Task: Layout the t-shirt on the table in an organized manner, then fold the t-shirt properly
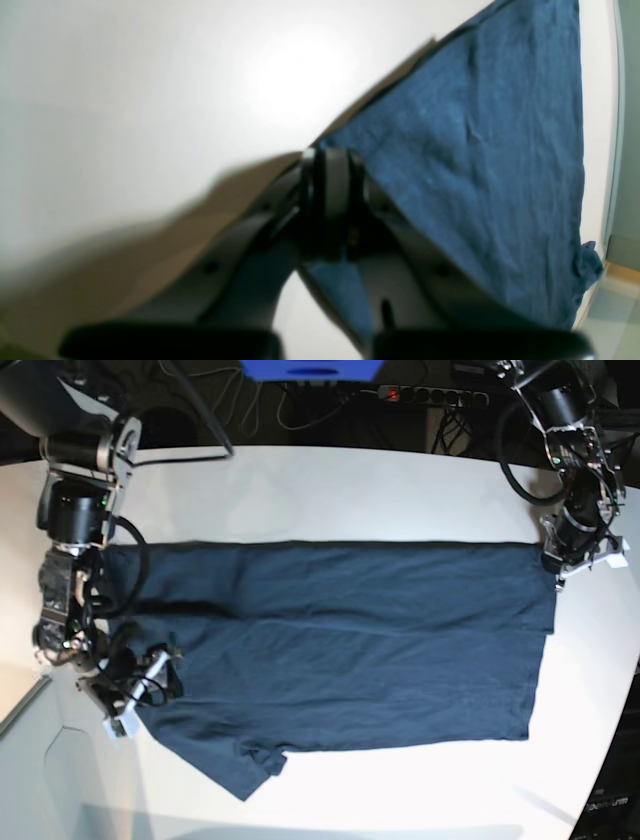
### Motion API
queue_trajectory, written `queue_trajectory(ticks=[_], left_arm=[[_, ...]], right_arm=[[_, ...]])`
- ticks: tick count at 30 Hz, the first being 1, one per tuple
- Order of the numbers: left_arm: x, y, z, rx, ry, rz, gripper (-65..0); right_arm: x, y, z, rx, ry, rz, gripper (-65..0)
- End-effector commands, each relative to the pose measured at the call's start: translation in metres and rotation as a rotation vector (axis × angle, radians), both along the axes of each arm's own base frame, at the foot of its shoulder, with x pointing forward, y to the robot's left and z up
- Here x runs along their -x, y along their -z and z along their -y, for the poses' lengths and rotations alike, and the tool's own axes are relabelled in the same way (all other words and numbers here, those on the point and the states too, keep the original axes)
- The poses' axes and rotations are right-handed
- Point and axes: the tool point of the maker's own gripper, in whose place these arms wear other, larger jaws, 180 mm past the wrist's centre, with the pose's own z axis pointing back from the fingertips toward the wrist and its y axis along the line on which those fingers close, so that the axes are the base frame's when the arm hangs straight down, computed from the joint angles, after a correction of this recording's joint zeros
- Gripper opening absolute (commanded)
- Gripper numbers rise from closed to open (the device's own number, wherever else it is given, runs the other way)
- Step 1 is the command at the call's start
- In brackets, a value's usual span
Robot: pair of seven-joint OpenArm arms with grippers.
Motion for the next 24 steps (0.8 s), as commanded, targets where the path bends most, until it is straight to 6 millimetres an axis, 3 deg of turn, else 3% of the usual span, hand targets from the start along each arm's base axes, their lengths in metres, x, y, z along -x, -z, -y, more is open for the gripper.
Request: queue_trajectory(ticks=[1, 8, 12, 17, 24], left_arm=[[-0.004, -0.007, -0.006, -0.015, 0.001, 0.012, -65.0], [-0.005, -0.007, -0.006, -0.014, 0.002, 0.012, -65.0], [-0.005, -0.007, -0.006, -0.014, 0.004, 0.012, -65.0], [-0.005, -0.007, -0.006, -0.014, 0.004, 0.012, -65.0], [-0.011, -0.011, -0.005, -0.014, 0.004, 0.024, -65.0]], right_arm=[[-0.011, -0.019, 0.007, 0.000, 0.005, 0.059, -30.6], [0.035, 0.021, 0.043, 0.069, 0.025, -0.051, -36.6], [0.068, 0.044, 0.066, 0.083, 0.069, -0.119, -34.6], [0.094, 0.050, 0.107, 0.050, 0.216, -0.130, -32.4], [0.110, 0.057, 0.120, 0.068, 0.232, -0.158, -32.4]])
